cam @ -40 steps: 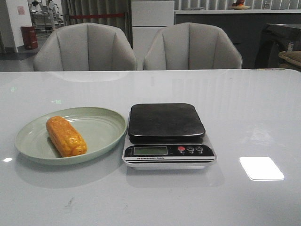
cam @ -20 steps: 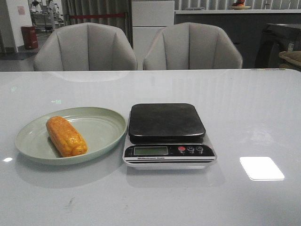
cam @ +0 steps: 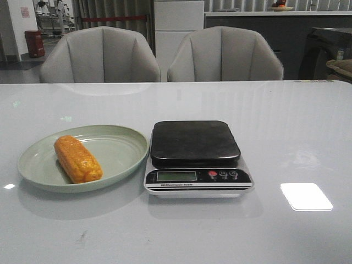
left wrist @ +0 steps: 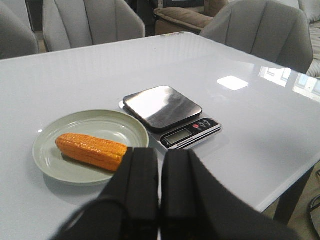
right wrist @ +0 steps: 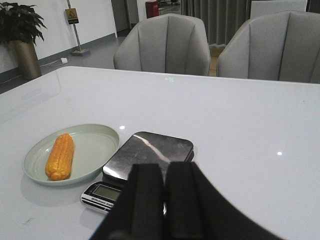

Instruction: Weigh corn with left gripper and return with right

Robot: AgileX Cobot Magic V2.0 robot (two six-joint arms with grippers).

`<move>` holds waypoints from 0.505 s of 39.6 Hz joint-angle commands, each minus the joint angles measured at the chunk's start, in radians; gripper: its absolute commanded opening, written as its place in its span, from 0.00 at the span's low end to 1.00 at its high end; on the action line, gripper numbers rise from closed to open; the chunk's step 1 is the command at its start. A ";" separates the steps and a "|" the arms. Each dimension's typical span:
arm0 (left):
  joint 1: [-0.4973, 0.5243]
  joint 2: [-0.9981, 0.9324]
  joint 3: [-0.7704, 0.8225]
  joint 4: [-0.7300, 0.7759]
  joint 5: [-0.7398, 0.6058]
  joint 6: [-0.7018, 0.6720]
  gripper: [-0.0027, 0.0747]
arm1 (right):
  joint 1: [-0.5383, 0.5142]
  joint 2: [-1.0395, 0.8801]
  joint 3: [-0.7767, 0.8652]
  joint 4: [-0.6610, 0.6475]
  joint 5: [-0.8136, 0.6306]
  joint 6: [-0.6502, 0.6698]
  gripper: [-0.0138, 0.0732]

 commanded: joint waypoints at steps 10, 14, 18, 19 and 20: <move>0.320 0.014 0.119 -0.001 -0.432 0.000 0.18 | -0.001 0.006 -0.027 -0.008 -0.084 -0.009 0.34; 0.444 0.014 0.205 -0.001 -0.597 0.000 0.18 | -0.001 0.006 -0.027 -0.008 -0.084 -0.009 0.34; 0.556 0.014 0.288 -0.001 -0.686 0.000 0.18 | -0.001 0.006 -0.027 -0.008 -0.084 -0.009 0.34; 0.580 0.011 0.306 -0.001 -0.697 0.000 0.18 | -0.001 0.006 -0.027 -0.008 -0.084 -0.009 0.34; 0.597 0.010 0.319 -0.001 -0.704 0.000 0.18 | -0.001 0.006 -0.027 -0.008 -0.084 -0.009 0.34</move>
